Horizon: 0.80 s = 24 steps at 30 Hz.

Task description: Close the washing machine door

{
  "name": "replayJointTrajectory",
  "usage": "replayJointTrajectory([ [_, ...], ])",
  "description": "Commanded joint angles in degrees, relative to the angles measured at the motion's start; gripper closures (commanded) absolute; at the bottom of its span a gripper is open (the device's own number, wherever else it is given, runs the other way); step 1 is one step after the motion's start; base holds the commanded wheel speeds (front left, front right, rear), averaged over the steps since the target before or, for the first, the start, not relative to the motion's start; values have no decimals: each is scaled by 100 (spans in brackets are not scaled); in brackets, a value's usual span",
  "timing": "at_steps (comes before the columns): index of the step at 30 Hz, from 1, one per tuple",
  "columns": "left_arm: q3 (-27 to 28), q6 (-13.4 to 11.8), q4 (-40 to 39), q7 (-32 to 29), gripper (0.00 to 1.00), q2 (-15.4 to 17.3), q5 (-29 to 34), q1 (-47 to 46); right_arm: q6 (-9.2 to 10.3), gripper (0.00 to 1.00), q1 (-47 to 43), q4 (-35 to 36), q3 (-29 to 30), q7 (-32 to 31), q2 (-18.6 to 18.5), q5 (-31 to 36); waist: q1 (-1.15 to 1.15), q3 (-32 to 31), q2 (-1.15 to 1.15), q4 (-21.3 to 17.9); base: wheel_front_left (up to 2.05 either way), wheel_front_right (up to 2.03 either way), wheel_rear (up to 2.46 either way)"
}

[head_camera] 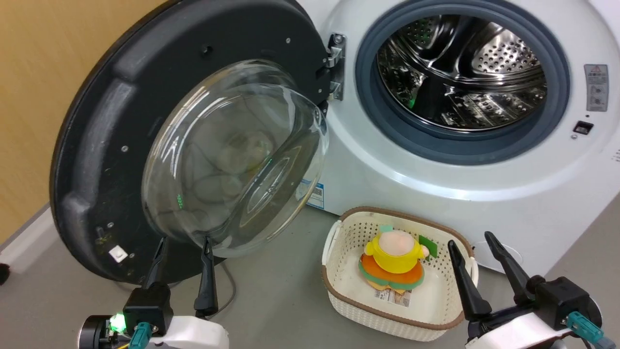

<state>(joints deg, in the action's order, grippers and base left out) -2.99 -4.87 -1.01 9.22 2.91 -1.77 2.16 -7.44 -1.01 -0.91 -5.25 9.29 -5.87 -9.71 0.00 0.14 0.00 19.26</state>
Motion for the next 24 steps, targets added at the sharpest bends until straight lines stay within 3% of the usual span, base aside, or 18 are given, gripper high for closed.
replayJointTrajectory([
  [1,-15,-32,-7,67,0,1,-28,47,-3,0,26,-7,-39,60,-51,-93,0,-7,0,50,0,0,0],
  [24,-60,-103,-14,342,0,2,-35,59,-4,0,1,-2,-185,335,-106,-374,0,-12,0,593,0,0,0],
])
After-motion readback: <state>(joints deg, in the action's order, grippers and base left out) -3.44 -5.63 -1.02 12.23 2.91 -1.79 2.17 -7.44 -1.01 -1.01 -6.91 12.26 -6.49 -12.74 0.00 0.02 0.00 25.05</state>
